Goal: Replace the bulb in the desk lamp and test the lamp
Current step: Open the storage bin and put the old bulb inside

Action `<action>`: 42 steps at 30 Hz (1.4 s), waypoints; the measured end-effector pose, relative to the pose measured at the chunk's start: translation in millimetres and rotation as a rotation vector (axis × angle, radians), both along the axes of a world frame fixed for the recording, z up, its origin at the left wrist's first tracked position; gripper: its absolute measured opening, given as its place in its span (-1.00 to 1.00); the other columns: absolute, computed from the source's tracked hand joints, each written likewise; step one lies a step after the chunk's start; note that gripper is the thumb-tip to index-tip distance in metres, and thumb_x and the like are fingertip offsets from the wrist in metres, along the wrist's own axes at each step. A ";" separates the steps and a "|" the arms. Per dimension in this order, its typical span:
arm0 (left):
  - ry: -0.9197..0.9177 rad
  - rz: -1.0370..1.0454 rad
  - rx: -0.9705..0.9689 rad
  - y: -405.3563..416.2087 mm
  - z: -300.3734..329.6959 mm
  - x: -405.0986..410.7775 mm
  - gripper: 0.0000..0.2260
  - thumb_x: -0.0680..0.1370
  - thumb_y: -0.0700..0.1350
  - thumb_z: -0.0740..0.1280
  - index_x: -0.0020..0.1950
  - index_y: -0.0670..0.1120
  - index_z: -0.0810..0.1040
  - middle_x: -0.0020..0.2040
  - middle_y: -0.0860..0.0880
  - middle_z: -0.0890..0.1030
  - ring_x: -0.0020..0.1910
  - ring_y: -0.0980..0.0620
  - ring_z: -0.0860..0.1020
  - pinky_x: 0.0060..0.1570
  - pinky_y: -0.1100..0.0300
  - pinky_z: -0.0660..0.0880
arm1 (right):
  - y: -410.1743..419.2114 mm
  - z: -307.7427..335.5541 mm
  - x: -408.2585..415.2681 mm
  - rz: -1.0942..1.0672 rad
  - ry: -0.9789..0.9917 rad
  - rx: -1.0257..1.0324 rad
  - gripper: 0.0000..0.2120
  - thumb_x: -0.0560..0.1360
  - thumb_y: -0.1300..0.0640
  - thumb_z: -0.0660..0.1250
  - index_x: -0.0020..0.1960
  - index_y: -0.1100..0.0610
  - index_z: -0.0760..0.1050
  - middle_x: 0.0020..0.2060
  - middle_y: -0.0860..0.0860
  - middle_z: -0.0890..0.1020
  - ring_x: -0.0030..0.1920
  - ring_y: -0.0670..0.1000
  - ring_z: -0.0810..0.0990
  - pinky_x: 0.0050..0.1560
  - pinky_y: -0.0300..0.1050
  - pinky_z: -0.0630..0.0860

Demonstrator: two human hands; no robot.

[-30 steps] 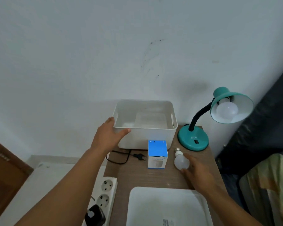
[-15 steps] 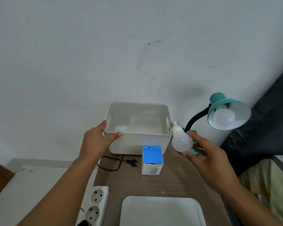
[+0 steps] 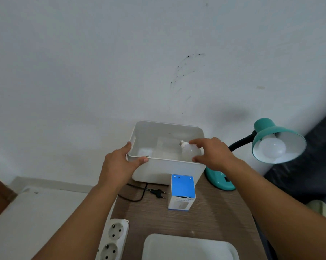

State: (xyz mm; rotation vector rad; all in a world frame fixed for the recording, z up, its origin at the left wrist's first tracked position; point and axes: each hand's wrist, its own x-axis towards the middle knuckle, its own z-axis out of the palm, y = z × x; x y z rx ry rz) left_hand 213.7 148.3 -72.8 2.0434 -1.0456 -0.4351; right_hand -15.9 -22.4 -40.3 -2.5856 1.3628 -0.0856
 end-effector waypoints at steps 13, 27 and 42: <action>-0.005 -0.066 0.019 9.5 8.0 -1.1 -0.26 0.48 0.15 0.44 0.55 -0.08 0.27 0.47 -0.06 0.40 0.42 -0.03 0.39 0.28 0.24 0.30 | 11.8 9.5 -5.4 0.003 -0.076 -0.004 -0.35 0.42 -0.07 0.47 0.45 -0.15 0.31 0.23 -0.07 0.57 0.23 0.04 0.48 0.18 0.02 0.45; -0.117 -0.213 0.003 127.9 -40.1 -99.2 -0.39 0.51 0.13 0.40 0.52 0.04 0.32 0.44 0.03 0.44 0.40 0.02 0.40 0.38 0.02 0.36 | 158.9 -61.7 -146.4 -0.137 -0.338 0.184 -0.44 0.44 -0.07 0.45 0.39 -0.12 0.37 0.29 -0.13 0.50 0.14 -0.15 0.49 0.12 -0.21 0.46; -0.161 -0.362 0.486 227.3 -101.0 -153.7 -0.03 0.41 0.36 0.36 0.62 0.01 -0.06 0.62 -0.01 -0.04 0.59 0.01 -0.08 0.50 0.10 -0.05 | 270.8 -121.5 -216.0 -0.168 -0.221 0.425 -0.14 0.25 -0.35 0.47 0.47 -0.21 0.25 0.54 -0.09 0.15 0.52 -0.03 0.14 0.49 0.02 0.19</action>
